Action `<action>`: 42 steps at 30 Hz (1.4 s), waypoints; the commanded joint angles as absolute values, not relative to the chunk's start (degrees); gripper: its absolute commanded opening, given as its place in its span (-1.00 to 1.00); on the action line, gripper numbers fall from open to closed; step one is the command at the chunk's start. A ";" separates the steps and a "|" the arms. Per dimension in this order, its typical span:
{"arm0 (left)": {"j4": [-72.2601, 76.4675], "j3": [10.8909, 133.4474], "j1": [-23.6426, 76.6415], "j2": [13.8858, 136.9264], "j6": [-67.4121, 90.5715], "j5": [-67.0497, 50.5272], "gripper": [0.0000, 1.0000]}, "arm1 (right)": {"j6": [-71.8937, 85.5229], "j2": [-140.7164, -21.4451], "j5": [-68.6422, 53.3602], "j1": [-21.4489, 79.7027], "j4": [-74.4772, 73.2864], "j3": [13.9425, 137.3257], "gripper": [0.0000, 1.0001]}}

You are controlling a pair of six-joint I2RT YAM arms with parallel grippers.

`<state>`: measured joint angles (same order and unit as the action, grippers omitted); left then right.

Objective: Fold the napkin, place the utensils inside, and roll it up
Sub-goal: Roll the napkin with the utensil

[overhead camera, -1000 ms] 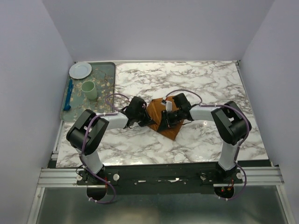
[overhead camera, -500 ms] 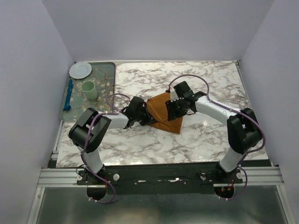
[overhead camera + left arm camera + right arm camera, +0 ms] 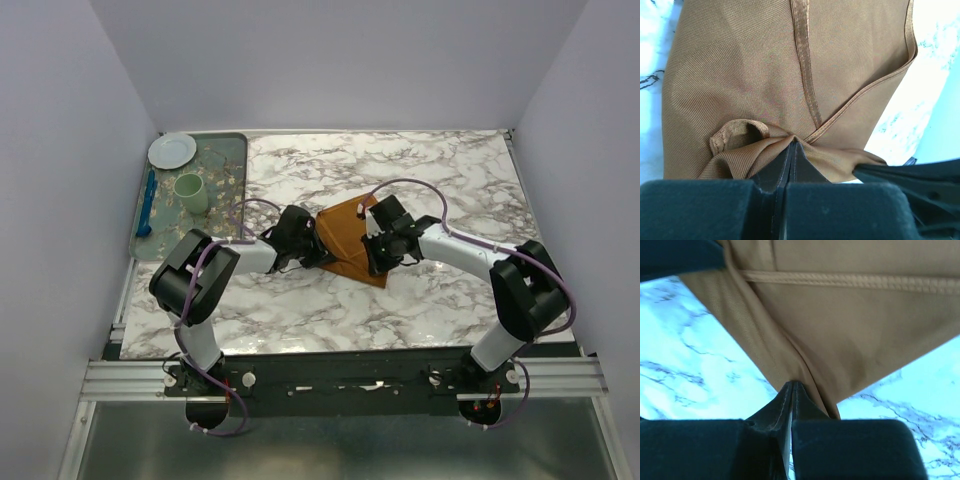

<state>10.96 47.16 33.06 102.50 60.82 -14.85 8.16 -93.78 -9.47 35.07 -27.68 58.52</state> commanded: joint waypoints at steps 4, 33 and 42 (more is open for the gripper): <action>-2.55 45.97 32.61 107.05 55.90 -11.16 -1.00 | 12.30 -96.31 1.13 34.37 -29.08 57.65 -0.75; -5.54 47.99 31.82 108.37 52.47 -13.45 -1.00 | -6.58 -83.84 1.25 38.32 -26.81 59.94 1.00; -6.06 48.43 31.38 107.23 52.47 -13.80 -1.00 | -20.47 -87.71 7.20 49.83 -18.90 53.18 0.38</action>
<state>5.54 51.62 31.86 104.47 55.88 -18.15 -12.12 -85.32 4.01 45.41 -24.77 56.75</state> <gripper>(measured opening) 0.009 0.723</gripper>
